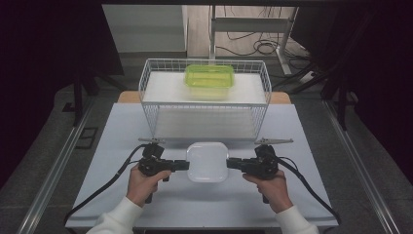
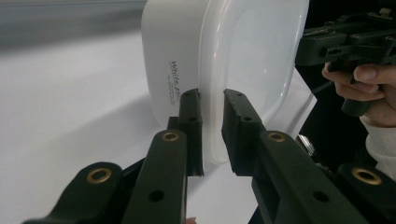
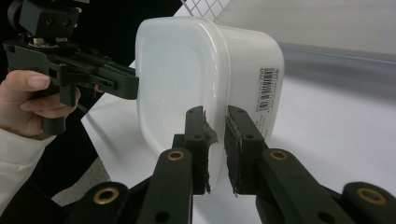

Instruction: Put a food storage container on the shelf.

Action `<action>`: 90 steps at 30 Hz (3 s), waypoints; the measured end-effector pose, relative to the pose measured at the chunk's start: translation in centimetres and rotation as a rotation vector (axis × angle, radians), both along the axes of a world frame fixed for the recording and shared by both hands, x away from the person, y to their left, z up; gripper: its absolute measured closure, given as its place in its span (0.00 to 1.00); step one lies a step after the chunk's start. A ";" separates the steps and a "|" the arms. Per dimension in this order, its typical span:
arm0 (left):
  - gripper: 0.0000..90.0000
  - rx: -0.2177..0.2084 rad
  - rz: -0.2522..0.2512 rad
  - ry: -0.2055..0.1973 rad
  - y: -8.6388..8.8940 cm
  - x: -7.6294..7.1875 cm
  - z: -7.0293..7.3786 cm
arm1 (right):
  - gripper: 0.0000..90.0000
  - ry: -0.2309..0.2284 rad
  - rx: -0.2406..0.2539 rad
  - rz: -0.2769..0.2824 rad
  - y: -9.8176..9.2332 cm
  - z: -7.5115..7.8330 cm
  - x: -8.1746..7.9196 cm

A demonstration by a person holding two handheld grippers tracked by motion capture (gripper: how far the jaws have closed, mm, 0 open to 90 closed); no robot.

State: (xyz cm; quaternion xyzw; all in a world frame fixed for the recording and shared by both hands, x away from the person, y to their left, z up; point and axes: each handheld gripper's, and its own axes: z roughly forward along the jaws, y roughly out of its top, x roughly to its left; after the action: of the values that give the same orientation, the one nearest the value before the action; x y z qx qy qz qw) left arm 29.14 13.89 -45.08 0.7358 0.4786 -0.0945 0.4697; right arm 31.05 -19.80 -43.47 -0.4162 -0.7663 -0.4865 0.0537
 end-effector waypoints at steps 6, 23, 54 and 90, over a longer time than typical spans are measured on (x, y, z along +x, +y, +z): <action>0.87 -0.005 0.005 -0.023 0.2 0.2 1.0 | 0.87 -0.011 0.021 0.001 -0.1 0.6 0.3; 0.87 0.009 0.016 -0.091 0.4 1.7 4.9 | 0.87 -0.089 0.040 0.004 0.2 4.0 1.6; 0.87 0.019 0.027 -0.205 0.9 4.8 11.4 | 0.87 -0.186 0.052 0.001 0.8 10.3 4.3; 0.86 0.016 0.049 -0.270 1.3 13.5 19.6 | 0.87 -0.228 0.099 -0.020 1.2 17.9 12.3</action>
State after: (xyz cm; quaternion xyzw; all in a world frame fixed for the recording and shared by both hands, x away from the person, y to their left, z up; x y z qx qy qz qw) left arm 42.61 15.23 -25.49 0.7335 0.4298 0.0207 0.5261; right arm 43.31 -18.59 -25.57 -0.3627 -0.7384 -0.5682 -0.0181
